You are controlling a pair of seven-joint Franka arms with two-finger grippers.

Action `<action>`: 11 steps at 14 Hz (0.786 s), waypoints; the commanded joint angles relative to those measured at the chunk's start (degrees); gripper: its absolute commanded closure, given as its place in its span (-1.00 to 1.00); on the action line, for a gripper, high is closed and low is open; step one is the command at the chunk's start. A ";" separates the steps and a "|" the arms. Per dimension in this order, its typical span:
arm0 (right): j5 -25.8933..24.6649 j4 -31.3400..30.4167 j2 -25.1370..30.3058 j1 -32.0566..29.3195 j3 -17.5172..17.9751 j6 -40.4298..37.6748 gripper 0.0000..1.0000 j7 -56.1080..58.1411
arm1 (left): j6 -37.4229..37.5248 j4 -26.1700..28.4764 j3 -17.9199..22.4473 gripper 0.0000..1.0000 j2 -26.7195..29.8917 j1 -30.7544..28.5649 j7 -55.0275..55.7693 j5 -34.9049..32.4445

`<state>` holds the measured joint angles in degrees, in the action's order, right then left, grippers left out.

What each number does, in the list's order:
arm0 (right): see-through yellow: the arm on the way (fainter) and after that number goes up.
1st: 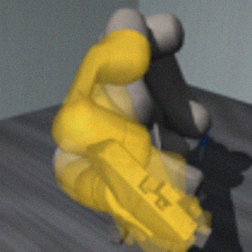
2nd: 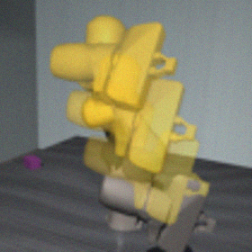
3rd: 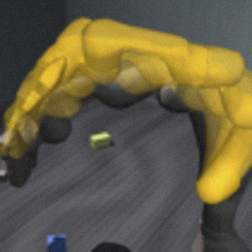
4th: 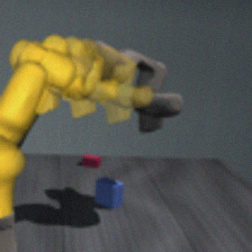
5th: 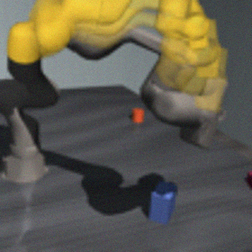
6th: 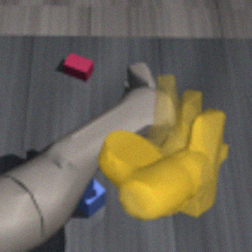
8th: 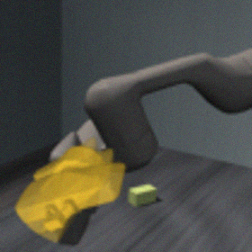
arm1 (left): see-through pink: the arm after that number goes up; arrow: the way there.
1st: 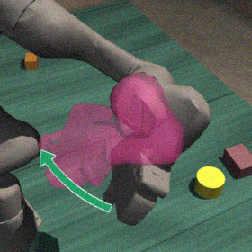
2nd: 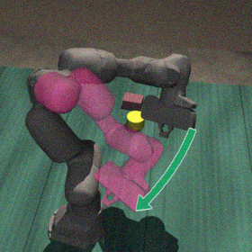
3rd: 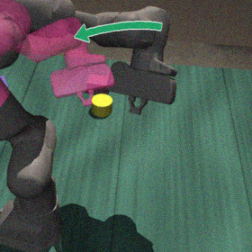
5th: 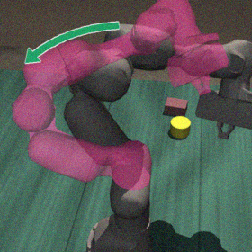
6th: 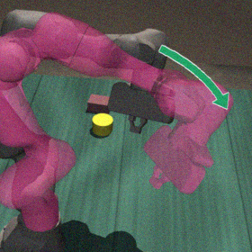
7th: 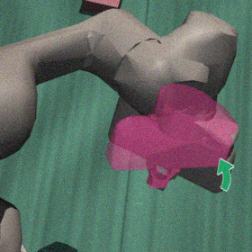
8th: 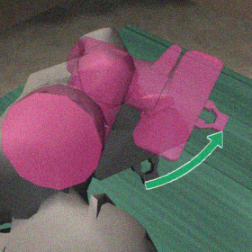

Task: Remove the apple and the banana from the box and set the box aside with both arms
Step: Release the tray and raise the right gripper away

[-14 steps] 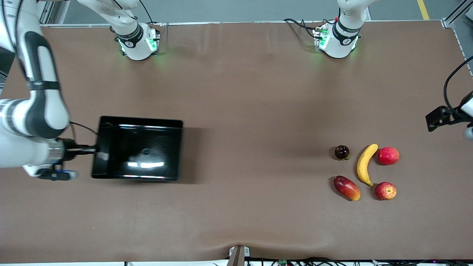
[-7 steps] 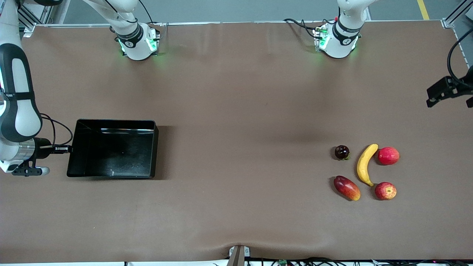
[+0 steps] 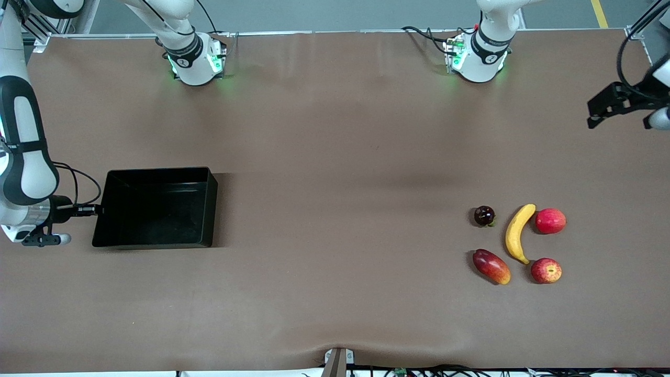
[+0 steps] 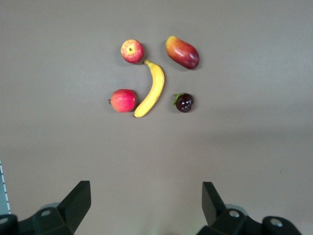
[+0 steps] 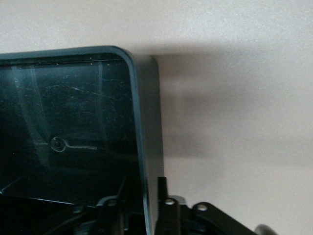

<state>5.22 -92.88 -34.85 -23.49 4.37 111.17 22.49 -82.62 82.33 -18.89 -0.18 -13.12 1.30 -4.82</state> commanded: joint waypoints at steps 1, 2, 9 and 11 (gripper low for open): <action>-0.04 2.60 0.92 -0.42 1.17 -1.65 -1.00 0.54 | 0.53 2.48 6.03 -1.00 2.20 7.03 0.98 0.87; -0.04 4.09 1.36 -0.07 1.26 -3.74 -1.00 0.80 | 0.44 2.92 8.41 -1.00 2.29 9.32 0.98 0.87; -0.82 22.02 1.63 6.52 1.26 -11.15 -1.00 2.73 | -0.26 3.54 9.05 -1.00 2.38 9.69 1.16 1.92; -4.41 27.02 1.63 9.49 1.17 -11.32 -1.00 2.47 | -0.35 3.71 9.13 -1.00 2.38 9.52 1.16 1.92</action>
<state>3.67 -70.75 -32.73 -16.42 6.09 101.25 24.38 -82.38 84.49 -10.11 0.72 -3.26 2.24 -4.24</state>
